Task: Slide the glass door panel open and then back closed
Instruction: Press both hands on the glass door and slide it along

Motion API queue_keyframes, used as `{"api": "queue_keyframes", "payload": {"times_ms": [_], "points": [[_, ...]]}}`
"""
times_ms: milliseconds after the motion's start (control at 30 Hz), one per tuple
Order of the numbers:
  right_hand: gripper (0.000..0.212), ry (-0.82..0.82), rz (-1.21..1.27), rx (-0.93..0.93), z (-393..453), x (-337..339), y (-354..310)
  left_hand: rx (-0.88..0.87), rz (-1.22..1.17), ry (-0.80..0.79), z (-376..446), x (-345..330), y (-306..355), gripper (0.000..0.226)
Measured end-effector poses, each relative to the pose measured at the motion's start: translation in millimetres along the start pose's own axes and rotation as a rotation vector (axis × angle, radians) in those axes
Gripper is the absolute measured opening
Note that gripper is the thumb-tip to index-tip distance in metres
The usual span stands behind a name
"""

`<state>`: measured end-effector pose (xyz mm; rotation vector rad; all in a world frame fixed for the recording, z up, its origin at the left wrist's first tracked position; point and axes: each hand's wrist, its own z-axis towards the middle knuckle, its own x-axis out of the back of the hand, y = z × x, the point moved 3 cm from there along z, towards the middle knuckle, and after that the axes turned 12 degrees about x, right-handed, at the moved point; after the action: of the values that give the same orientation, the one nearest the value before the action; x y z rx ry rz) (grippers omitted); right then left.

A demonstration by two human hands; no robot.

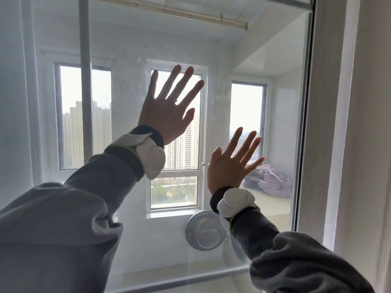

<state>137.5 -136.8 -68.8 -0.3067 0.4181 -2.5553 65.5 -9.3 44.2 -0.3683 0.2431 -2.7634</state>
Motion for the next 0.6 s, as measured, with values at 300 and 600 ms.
{"api": "queue_keyframes", "payload": {"times_ms": [300, 600], "points": [[0.065, -0.01, -0.002, 0.027, -10, -3, -24, 0.011, 0.012, -0.004, -7, 3, -25, 0.058], [0.064, -0.004, -0.006, 0.057, -25, -8, -53, 0.007, 0.02, -0.014, -16, 6, -59, 0.058]]}}
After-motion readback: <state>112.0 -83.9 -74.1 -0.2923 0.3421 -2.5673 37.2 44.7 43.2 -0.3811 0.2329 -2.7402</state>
